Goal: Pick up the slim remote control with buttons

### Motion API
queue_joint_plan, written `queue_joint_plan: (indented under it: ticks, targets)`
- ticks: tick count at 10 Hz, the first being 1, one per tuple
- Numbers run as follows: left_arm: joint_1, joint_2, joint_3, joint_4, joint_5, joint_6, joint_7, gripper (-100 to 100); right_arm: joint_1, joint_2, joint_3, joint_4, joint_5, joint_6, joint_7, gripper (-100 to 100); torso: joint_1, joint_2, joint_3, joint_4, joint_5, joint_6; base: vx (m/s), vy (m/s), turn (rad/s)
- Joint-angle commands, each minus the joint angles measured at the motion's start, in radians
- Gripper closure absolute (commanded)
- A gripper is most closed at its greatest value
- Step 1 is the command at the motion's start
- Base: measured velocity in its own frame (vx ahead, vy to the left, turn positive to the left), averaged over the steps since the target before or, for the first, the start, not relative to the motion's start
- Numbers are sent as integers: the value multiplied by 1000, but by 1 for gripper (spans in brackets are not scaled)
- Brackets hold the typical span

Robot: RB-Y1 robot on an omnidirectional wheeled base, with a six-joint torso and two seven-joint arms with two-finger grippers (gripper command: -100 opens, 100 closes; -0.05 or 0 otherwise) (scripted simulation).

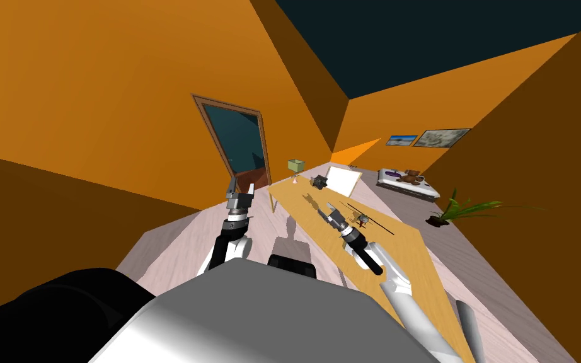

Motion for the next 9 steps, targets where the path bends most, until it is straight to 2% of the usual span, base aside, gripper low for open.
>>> queue_joint_plan:
  ticks: [1,2,3,4,5,6,7,8,9]
  targets:
    - [0,0,0,0,0,0,0,0,-18,-13,9,50,41,-8,20,-100,0,0,0,0,0,0,-29,-39,155]
    - [0,0,0,0,0,0,0,0,-18,-13,9,59,41,-8,20,-100,0,0,0,0,0,1,-15,-17,-16]
    - [0,0,0,0,0,0,0,0,-48,-47,26,101,85,-20,51,-100,0,0,0,0,0,1,-25,-29,184]
    - [0,0,0,0,0,0,0,0,-48,-47,26,128,103,-20,51,-100,0,0,0,0,0,0,-27,-34,199]
    - [0,0,0,0,0,0,0,0,-77,-81,43,160,137,-31,84,-100,0,0,0,0,0,1,-40,-33,282]
    - [0,0,0,0,0,0,0,0,-77,-81,43,194,164,-31,84,-100,0,1,0,0,0,0,-33,-38,117]
    - [0,0,0,0,0,0,0,0,-77,-81,43,196,166,-31,84,-100,-1,1,0,0,0,1,-15,-18,-27]
    - [0,0,0,0,0,0,0,0,-105,-112,61,235,210,-42,116,-100,0,0,0,0,0,1,-26,-26,209]
    - [0,0,0,0,0,0,0,0,-105,-112,61,265,228,-42,116,-100,0,0,0,0,0,0,-24,-33,168]
